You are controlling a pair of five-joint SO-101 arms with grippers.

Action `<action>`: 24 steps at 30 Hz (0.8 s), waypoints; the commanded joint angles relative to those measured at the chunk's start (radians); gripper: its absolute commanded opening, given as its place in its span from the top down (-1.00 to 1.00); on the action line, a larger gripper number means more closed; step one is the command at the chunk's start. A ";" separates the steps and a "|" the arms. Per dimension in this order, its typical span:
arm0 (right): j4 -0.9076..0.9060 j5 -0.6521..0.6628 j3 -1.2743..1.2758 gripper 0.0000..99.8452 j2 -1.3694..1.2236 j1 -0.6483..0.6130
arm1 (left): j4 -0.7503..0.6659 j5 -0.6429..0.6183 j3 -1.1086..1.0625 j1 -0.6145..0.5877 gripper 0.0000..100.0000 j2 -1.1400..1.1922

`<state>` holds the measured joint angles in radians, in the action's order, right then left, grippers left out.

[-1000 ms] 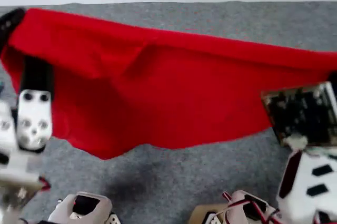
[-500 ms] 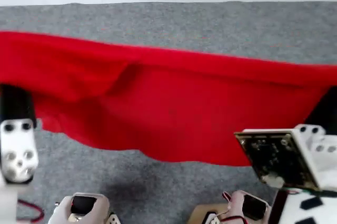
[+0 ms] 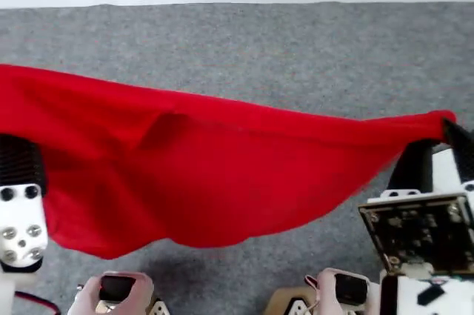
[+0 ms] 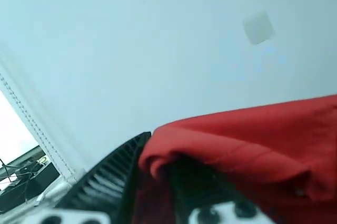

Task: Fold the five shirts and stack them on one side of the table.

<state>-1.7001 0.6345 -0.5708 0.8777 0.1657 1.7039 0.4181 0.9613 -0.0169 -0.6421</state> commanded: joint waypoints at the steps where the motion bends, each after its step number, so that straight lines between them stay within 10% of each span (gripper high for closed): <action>1: 0.038 0.000 -0.023 0.98 0.001 -0.010 | 0.044 -0.009 0.007 -0.006 1.00 0.002; 24: 0.027 -0.018 -0.049 0.98 0.064 -0.016 | 0.048 -0.129 -0.027 -0.008 1.00 -0.009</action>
<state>-1.6786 0.6222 -0.5708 0.9360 0.1596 1.7346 0.2908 0.8938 -0.0169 -0.6483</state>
